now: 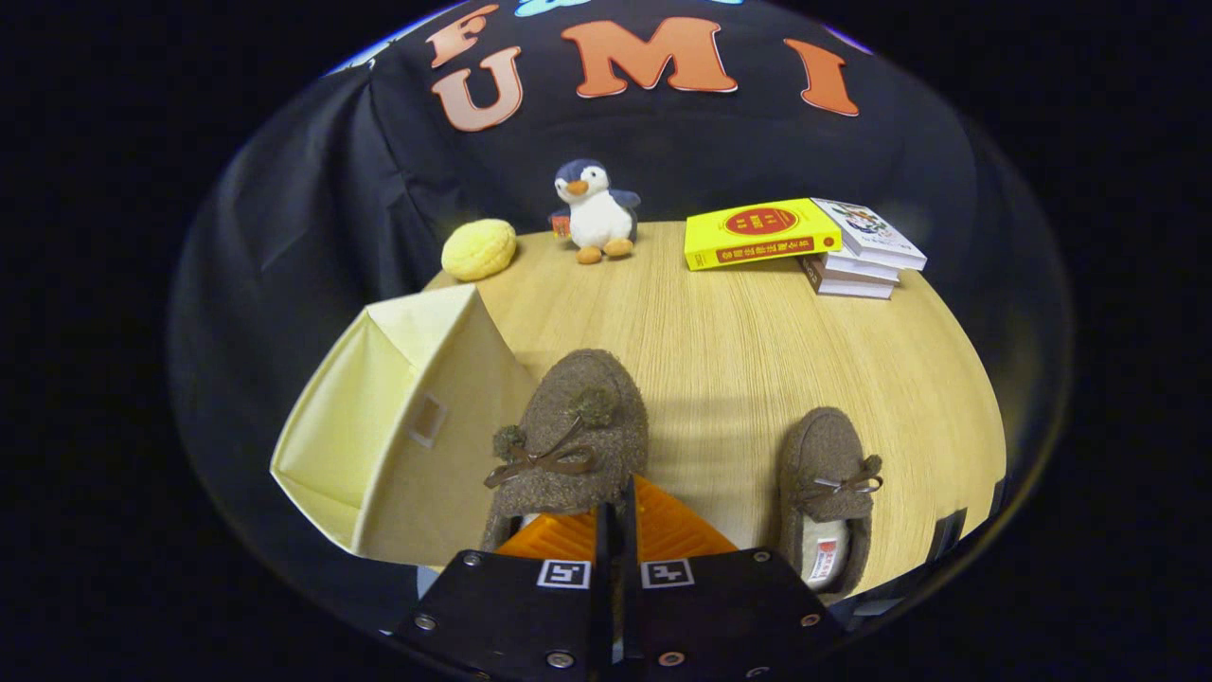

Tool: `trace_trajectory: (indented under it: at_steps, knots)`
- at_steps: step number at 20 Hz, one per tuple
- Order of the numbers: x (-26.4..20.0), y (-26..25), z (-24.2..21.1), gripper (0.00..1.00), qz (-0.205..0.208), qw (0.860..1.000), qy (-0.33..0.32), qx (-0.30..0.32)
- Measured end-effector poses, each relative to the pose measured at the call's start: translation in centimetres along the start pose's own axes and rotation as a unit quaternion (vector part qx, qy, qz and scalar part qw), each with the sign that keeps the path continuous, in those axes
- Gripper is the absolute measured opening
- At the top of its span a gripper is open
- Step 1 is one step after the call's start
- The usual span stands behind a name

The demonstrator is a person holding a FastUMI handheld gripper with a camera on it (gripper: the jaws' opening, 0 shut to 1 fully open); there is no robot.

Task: Open the storage box then place both shoes into the box .Put the left shoe in first, then the right shoe, with the right side of both shoes facing outward in a uniform manner.

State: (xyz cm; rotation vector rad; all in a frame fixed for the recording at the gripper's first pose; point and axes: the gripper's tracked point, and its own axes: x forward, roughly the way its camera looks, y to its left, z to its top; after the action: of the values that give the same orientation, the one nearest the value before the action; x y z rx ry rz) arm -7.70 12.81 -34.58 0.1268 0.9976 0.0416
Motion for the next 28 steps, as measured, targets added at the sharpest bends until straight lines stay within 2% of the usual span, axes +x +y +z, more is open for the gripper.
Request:
trace_trajectory:
  at_steps: [5,10,17,23,28]
  knots:
    - [-3.6,5.0,5.9,0.05,0.038,0.999,-0.029,0.013]
    - [-3.0,11.4,8.1,0.05,0.074,0.997,-0.027,0.014]
    - [2.6,18.5,5.8,0.05,0.069,0.997,0.038,0.002]
    - [7.4,20.8,2.1,0.05,0.029,0.994,0.105,0.0]
    - [10.0,22.3,-1.4,0.08,0.023,0.987,0.157,0.011]
